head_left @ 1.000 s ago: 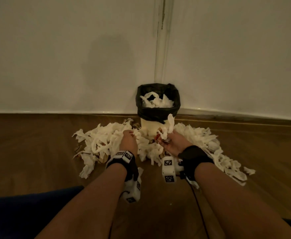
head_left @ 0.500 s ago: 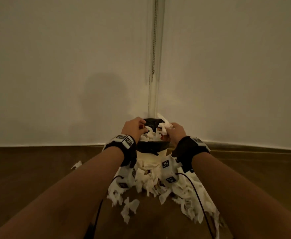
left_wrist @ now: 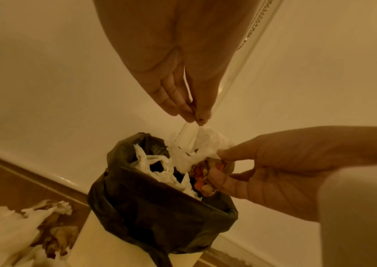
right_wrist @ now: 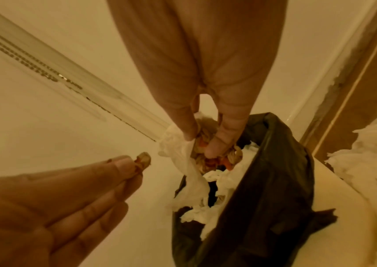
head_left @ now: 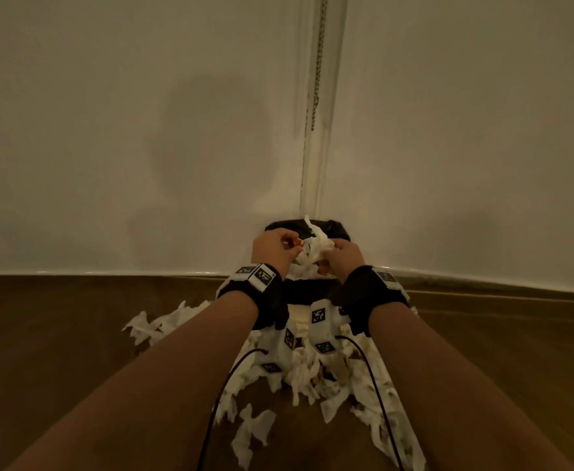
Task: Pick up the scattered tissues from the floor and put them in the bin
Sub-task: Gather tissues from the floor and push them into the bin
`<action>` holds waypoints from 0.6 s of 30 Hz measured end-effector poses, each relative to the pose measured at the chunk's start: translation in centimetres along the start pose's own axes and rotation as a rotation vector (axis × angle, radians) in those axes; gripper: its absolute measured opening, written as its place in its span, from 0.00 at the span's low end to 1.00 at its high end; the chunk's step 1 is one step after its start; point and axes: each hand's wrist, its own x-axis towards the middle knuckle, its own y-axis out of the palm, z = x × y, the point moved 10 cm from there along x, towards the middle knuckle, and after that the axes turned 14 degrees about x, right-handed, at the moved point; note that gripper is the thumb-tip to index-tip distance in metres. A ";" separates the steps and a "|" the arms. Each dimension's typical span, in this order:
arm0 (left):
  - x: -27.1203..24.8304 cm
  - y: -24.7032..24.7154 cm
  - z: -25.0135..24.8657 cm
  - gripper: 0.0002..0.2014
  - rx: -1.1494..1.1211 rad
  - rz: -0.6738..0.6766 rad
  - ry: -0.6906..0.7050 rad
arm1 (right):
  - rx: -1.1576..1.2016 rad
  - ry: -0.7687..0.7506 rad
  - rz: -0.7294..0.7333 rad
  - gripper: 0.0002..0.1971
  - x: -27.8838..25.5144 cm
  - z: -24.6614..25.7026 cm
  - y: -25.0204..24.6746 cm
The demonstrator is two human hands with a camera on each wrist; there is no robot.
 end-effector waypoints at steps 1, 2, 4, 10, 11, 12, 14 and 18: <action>0.3 0.5 0.3 0.14 -0.001 0.002 -0.006 | 0.009 0.012 -0.018 0.15 0.4 -0.6 -0.3; 0.5 0.9 0.5 0.14 0.003 0.003 -0.010 | 0.013 0.018 -0.032 0.15 0.7 -0.8 -0.6; 1.1 1.3 1.0 0.13 0.024 -0.004 -0.011 | -0.048 0.000 -0.051 0.17 1.2 -0.8 -0.9; 2.3 2.7 2.2 0.21 0.018 0.047 -0.014 | -0.074 -0.058 0.020 0.30 1.9 -0.4 0.4; 2.2 3.1 2.7 0.23 0.024 0.070 -0.027 | -0.032 -0.039 0.033 0.32 2.0 -0.8 0.6; 2.1 3.4 3.1 0.24 0.029 0.086 -0.040 | -0.018 -0.026 0.041 0.33 2.1 -1.0 0.8; 1.9 3.8 3.8 0.24 0.038 0.096 -0.056 | -0.117 -0.027 0.015 0.33 2.2 -1.1 0.6; 1.1 3.2 4.4 0.18 -0.054 0.064 -0.074 | -0.214 -0.032 -0.050 0.29 2.0 -0.9 -0.6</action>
